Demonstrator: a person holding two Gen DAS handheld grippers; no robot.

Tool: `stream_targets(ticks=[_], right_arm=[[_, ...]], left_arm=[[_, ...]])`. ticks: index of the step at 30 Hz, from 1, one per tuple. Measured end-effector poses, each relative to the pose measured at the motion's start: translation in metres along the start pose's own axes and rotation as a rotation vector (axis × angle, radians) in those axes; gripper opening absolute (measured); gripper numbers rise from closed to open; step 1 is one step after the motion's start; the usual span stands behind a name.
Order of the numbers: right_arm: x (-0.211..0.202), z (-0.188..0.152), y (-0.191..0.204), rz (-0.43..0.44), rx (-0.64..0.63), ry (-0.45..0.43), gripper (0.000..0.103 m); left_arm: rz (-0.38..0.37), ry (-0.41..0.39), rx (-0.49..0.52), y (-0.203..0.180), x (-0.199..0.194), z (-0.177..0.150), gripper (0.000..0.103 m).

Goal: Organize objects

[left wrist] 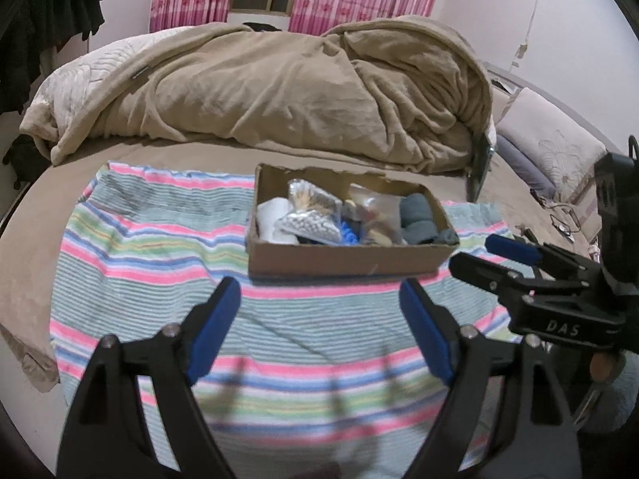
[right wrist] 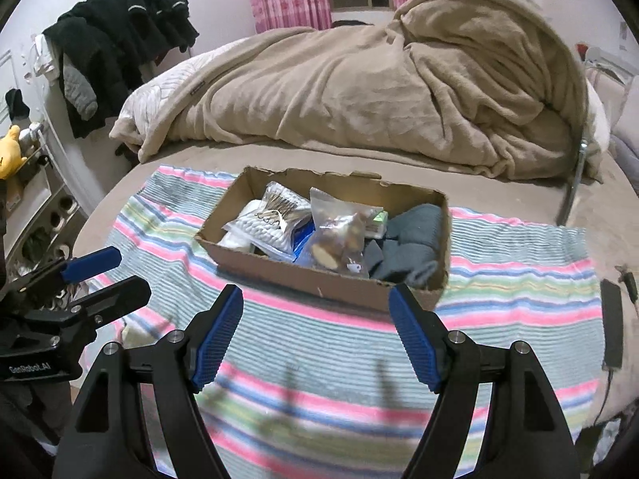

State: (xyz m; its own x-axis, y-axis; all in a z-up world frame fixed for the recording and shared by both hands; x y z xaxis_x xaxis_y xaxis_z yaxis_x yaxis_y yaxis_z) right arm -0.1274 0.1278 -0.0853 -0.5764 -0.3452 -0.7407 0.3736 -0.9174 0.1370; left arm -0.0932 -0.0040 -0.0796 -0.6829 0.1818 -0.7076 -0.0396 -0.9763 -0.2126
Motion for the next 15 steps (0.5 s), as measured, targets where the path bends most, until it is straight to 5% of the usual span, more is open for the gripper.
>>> stream_targets(ticks=[15], right_arm=[[-0.068,-0.038,0.011,-0.025,0.016,-0.033,0.088]], left_arm=[[0.013,-0.031,0.061,-0.039,-0.068,-0.03,0.085]])
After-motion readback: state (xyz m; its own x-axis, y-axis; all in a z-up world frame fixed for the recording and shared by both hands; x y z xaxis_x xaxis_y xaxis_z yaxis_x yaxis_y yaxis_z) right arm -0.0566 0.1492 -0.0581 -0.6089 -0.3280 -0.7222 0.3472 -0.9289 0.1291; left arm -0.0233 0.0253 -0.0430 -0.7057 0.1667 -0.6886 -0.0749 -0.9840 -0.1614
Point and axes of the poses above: each gripper's, at about its wrist camera, not at the fingertips, and x roughly the way its jaws point, y to its left, z to its top, the point moved 8 cm from there along x, roughly the way its jaws point, and after that the axes turned 3 degrees about y, right-handed, at the moved point
